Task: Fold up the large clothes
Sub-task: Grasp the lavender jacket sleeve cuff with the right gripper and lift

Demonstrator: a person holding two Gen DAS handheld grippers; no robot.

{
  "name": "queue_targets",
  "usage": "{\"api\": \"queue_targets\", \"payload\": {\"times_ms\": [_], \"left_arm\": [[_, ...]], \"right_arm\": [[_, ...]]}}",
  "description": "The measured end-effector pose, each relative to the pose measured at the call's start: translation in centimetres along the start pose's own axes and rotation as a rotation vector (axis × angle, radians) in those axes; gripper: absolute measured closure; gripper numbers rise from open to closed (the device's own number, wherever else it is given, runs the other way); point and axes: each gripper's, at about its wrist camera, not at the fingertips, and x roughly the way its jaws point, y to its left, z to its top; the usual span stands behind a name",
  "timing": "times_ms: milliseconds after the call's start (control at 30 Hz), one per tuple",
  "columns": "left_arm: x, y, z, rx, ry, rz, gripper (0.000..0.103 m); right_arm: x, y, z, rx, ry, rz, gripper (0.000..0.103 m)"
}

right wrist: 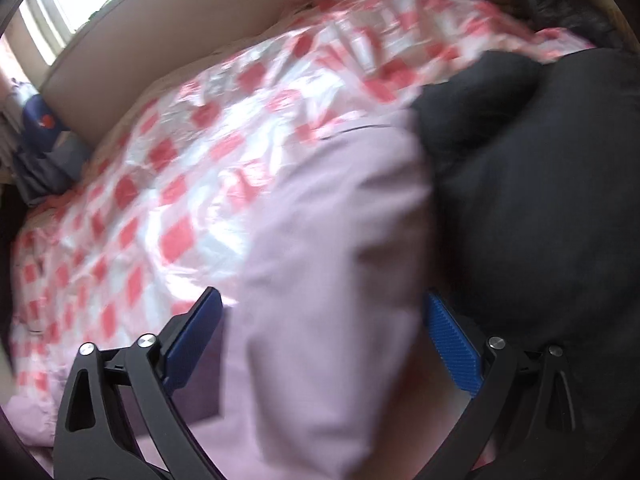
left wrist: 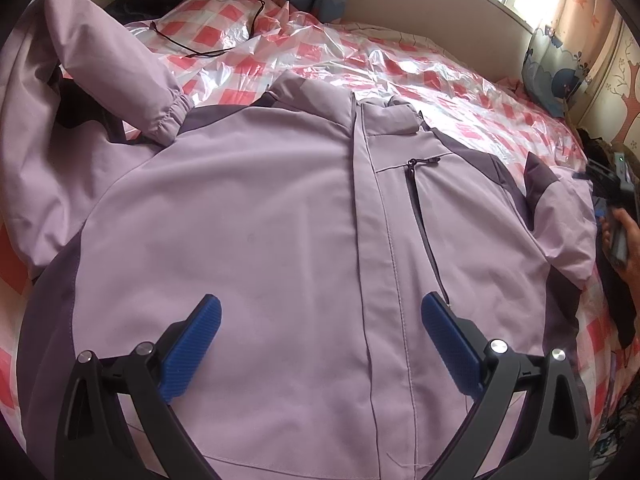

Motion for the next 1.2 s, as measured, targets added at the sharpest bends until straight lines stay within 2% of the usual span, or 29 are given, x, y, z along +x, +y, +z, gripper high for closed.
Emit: {"api": "queue_targets", "payload": {"times_ms": [33, 67, 100, 167, 267, 300, 367, 433, 500, 533, 567, 600, 667, 733, 767, 800, 900, 1133, 1167, 1200], "left_arm": [[0.2, -0.1, 0.0, 0.001, 0.002, 0.005, 0.007], [0.4, -0.1, 0.0, 0.000, 0.005, 0.006, 0.007], [0.6, -0.1, 0.1, -0.001, 0.009, 0.005, 0.007], [0.8, -0.1, 0.0, -0.003, 0.022, -0.005, 0.007], [0.6, 0.1, 0.0, -0.013, 0.022, -0.018, 0.007], [0.4, 0.1, -0.1, -0.017, 0.016, -0.020, 0.007], [0.0, 0.2, 0.0, -0.028, 0.002, -0.021, 0.007], [0.0, 0.2, 0.0, -0.036, 0.005, -0.025, 0.007], [0.2, 0.1, -0.1, -0.038, 0.014, -0.036, 0.007], [0.3, 0.1, -0.3, -0.037, 0.018, -0.038, 0.007], [0.3, 0.0, -0.3, -0.035, 0.017, -0.034, 0.007], [0.2, -0.1, -0.4, -0.030, 0.014, -0.028, 0.007], [0.1, -0.3, -0.4, -0.015, 0.007, -0.013, 0.007], [0.1, -0.4, -0.5, -0.007, 0.004, -0.004, 0.007], [0.1, -0.4, -0.5, -0.005, 0.005, -0.006, 0.007], [0.1, -0.5, -0.5, -0.003, 0.005, -0.006, 0.007], [0.3, -0.7, -0.5, 0.010, 0.004, 0.011, 0.007], [0.0, -1.1, -0.5, 0.032, -0.011, 0.030, 0.007], [0.0, -1.2, -0.5, 0.035, -0.011, 0.031, 0.007], [0.1, -1.2, -0.5, 0.037, -0.010, 0.031, 0.007]], "right_arm": [[1.0, 0.1, 0.3, 0.007, 0.025, 0.027, 0.037], [1.6, 0.0, 0.4, 0.019, 0.045, 0.060, 0.069], [1.9, -0.2, 0.5, 0.038, 0.055, 0.107, 0.081], [0.6, 0.2, 0.6, 0.021, 0.016, 0.120, 0.086], [-4.8, 1.0, 0.8, -0.058, -0.135, 0.142, 0.088], [-8.0, 0.9, 0.5, -0.084, -0.223, 0.150, 0.088], [-12.3, 0.0, -0.2, -0.074, -0.334, 0.175, 0.088], [-15.2, -2.3, -1.5, -0.018, -0.393, 0.180, 0.087], [-15.4, -4.2, -2.8, 0.008, -0.380, 0.136, 0.082], [-14.5, -5.5, -3.4, 0.034, -0.332, 0.124, 0.080], [-13.5, -6.8, -3.8, 0.076, -0.283, 0.133, 0.076], [-12.8, -7.7, -4.0, 0.109, -0.253, 0.153, 0.067], [-11.6, -9.4, -4.5, 0.171, -0.199, 0.224, 0.062], [-11.4, -9.7, -4.2, 0.181, -0.186, 0.266, 0.055], [-11.4, -9.4, -4.0, 0.173, -0.181, 0.269, 0.048], [-11.3, -9.0, -3.8, 0.160, -0.171, 0.262, 0.042], [-10.9, -8.1, -3.2, 0.122, -0.140, 0.197, 0.037], [-9.4, -7.3, -2.5, 0.101, -0.112, 0.114, 0.039], [-9.3, -7.1, -2.5, 0.086, -0.110, 0.106, 0.052], [-9.1, -6.9, -2.5, 0.075, -0.104, 0.102, 0.076]]}}
